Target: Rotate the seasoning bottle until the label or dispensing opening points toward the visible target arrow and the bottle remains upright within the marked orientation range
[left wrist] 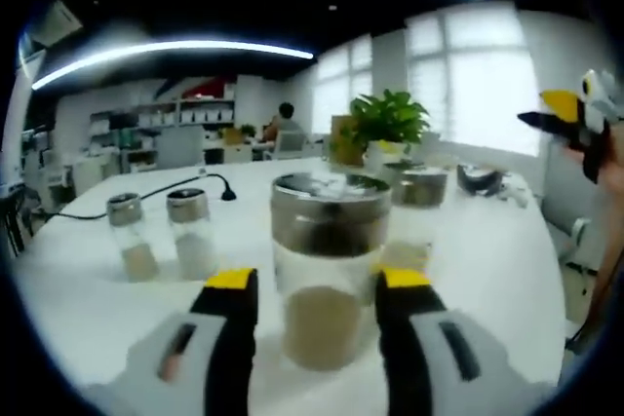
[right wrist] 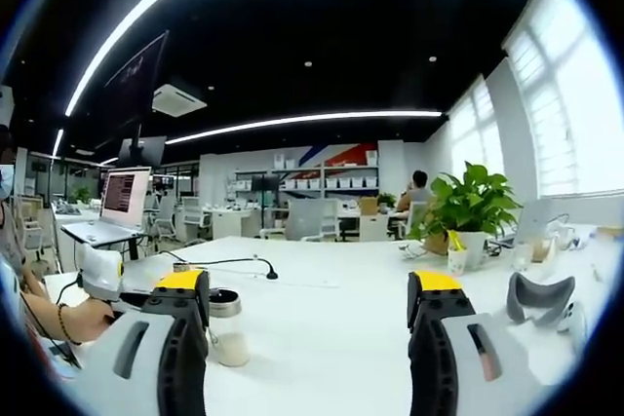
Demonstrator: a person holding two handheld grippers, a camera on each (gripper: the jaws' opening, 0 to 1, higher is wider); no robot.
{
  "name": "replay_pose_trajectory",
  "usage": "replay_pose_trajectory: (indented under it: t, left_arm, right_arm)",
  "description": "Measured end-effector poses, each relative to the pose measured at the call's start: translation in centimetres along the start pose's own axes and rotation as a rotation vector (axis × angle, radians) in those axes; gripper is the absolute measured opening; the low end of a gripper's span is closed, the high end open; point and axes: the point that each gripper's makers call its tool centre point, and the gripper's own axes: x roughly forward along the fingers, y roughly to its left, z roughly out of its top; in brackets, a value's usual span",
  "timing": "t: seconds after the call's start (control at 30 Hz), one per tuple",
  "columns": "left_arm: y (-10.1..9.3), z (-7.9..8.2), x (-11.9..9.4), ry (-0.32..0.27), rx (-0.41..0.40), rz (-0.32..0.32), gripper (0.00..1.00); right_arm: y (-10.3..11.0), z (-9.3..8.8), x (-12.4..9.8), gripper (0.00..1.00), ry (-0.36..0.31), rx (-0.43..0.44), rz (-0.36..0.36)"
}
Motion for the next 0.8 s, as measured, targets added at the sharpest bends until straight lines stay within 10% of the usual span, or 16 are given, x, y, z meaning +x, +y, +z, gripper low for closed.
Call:
replay_pose_trajectory:
  t: [0.37,0.8]
  left_arm:
    - [-0.1,0.2,0.0,-0.017,0.038,-0.043,0.42]
    - [-0.1,0.1,0.1,0.007,0.102,-0.312,0.41]
  right_arm:
    - [0.6,-0.1,0.2,0.85,0.003,-0.002,0.023]
    - [1.3,1.0,0.2,0.85,-0.049,-0.006,0.060]
